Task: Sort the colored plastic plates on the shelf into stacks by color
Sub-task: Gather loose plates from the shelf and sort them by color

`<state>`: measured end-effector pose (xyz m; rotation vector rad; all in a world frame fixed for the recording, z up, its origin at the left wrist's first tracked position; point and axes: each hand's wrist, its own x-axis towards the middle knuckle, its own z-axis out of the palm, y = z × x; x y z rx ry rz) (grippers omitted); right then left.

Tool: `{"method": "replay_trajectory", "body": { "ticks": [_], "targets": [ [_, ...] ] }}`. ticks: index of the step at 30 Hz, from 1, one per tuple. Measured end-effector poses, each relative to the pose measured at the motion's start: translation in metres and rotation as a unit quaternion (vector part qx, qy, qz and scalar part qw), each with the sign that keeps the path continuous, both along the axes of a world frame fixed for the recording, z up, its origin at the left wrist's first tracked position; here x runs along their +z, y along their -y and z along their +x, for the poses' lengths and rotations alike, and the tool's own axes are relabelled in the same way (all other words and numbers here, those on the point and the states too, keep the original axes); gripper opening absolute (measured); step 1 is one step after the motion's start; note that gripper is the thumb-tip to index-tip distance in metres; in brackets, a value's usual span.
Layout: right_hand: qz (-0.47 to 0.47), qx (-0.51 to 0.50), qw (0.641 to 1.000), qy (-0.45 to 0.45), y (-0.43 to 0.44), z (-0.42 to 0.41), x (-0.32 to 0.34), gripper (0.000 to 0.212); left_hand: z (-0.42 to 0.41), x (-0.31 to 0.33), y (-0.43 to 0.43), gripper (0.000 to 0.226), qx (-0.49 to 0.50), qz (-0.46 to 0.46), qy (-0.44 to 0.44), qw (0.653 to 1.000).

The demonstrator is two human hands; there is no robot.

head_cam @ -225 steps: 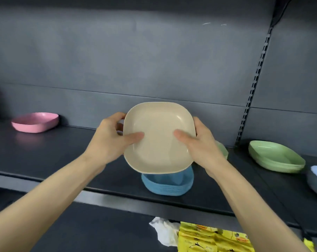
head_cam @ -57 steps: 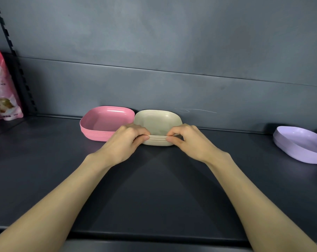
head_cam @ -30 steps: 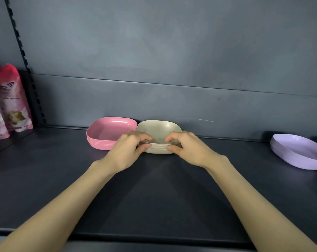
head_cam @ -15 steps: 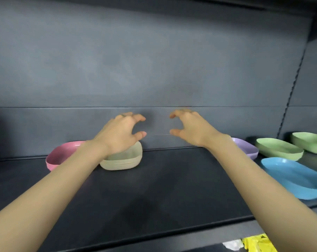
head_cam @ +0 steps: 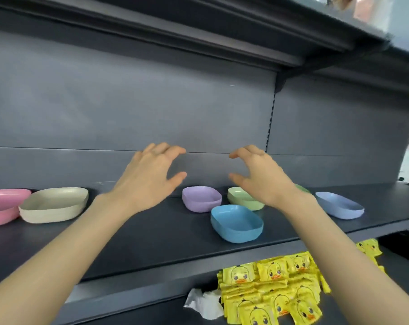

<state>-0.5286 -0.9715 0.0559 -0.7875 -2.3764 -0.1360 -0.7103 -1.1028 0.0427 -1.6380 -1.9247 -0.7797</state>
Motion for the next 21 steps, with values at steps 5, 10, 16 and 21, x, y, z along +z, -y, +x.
{"method": "replay_trajectory", "body": {
  "ticks": [5,10,16,21],
  "targets": [
    [-0.018,-0.028,0.999,0.01,-0.022,0.081,-0.01,0.045,0.075,-0.019,-0.026,0.048,-0.025,0.005,0.025,0.999],
    [-0.025,-0.046,0.999,-0.003,-0.059,0.138,-0.012,0.046,0.125,-0.014,-0.073,0.049,-0.054,-0.006,0.022,0.998],
    [-0.043,-0.071,0.997,-0.006,-0.126,0.185,-0.026,0.046,0.169,-0.028,-0.161,0.047,-0.097,-0.023,0.036,0.994],
    [-0.046,-0.081,0.996,0.003,-0.204,0.199,-0.04,0.046,0.186,-0.035,-0.252,0.048,-0.124,-0.04,0.033,0.991]
  ]
}}
